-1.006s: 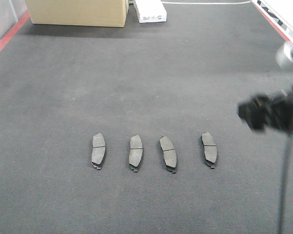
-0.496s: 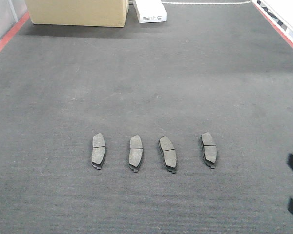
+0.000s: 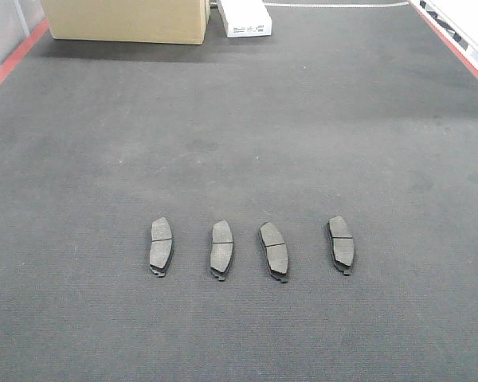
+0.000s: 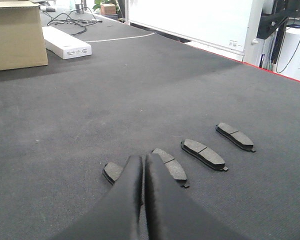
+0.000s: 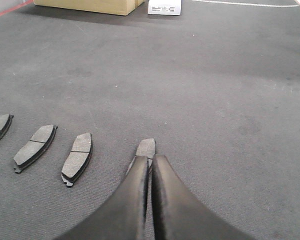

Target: Move and align brake pads A on conveyor

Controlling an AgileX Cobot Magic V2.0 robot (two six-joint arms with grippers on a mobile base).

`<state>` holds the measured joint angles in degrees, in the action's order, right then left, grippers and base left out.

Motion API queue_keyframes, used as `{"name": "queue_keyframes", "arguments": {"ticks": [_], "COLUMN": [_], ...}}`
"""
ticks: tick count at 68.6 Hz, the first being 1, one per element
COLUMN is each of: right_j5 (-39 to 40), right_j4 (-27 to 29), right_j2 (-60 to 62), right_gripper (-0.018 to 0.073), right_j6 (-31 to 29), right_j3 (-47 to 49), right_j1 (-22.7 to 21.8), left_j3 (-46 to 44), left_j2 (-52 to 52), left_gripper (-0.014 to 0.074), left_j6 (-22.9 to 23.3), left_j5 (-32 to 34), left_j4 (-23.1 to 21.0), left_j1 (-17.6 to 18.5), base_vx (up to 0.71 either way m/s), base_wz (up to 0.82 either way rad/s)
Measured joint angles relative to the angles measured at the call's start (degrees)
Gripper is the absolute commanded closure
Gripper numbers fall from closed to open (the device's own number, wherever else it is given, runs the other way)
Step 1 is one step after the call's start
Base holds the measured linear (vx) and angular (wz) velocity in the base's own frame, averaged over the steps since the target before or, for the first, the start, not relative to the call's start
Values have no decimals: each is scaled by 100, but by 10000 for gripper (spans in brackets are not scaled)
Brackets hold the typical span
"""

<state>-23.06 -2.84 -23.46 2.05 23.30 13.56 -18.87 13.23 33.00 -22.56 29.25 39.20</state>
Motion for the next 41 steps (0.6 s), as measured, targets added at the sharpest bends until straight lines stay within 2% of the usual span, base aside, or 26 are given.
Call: {"name": "queue_keyframes", "arguments": {"ticks": [41], "right_j5": [0], "right_j4": [4], "right_j2": [10], "right_gripper": [568], "right_j6": [0], "right_j3": [0], "right_j1": [0], "left_j3": [0], "left_j2": [0], "left_gripper": [603], "left_j6": [0], "left_j5": [0], "left_j4": [0], "left_j1": [0], "base_vx": [0], "base_wz": [0]}}
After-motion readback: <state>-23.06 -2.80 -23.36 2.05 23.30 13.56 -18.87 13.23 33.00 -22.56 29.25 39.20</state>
